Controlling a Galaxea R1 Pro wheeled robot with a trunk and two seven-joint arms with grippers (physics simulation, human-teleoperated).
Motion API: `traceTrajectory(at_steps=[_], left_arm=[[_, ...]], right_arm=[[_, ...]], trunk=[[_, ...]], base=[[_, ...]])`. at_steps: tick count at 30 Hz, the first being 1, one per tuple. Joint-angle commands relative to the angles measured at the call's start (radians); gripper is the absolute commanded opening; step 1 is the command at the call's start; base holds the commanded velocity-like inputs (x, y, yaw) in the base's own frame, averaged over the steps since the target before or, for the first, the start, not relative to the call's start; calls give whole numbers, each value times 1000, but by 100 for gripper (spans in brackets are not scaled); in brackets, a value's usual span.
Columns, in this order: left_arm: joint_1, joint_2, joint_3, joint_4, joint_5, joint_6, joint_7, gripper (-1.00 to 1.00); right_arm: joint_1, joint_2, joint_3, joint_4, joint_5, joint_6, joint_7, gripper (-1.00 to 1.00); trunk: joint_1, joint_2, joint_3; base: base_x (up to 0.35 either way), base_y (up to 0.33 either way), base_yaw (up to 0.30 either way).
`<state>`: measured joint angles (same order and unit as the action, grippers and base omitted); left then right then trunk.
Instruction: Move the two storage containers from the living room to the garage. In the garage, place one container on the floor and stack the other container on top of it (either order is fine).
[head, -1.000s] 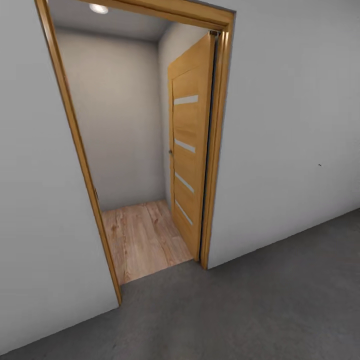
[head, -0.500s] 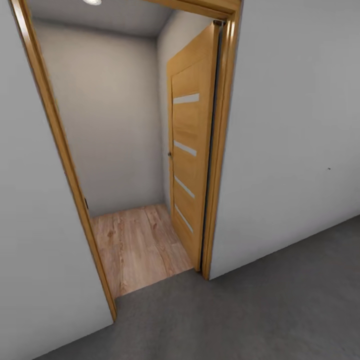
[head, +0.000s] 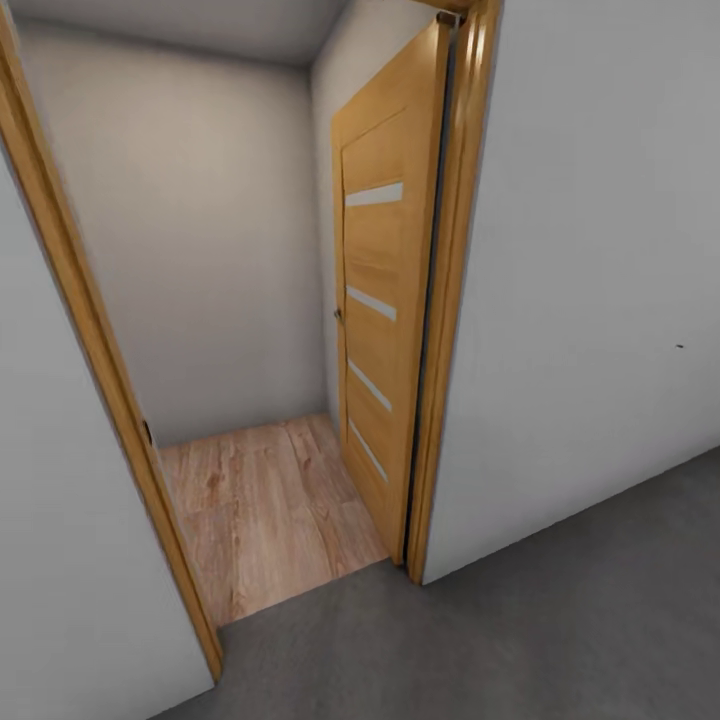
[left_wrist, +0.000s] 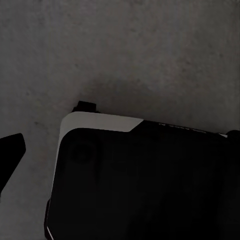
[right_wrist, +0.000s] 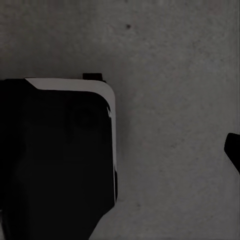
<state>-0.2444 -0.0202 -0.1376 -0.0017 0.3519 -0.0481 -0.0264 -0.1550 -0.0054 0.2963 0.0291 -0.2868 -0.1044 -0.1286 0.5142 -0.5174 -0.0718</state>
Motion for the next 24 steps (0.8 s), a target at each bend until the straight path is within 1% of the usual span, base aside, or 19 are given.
traceTrajectory(at_steps=[1, 10, 17, 24], left_arm=[[-1, 0, -8, 1, 11, -4, -3, 100], [-1, 0, -8, 0, 12, -9, -1, 100], [-1, 2, -9, 0, 12, -12, 4, 100], [-1, 2, -9, 0, 12, -13, 6, 100]], right_arm=[[-1, 1, 8, 3, -11, -6, 0, 100], [-1, 7, 9, 3, -13, -7, -2, 100], [-1, 15, 18, 2, 4, -12, 1, 100], [-1, 10, 16, 2, 3, -16, 1, 100]], trunk=[[1, -2, -2], [1, -2, -2], [1, -2, -2], [1, -2, -2]], base=[[319, 0, 0], [319, 0, 0], [319, 0, 0], [319, 0, 0]])
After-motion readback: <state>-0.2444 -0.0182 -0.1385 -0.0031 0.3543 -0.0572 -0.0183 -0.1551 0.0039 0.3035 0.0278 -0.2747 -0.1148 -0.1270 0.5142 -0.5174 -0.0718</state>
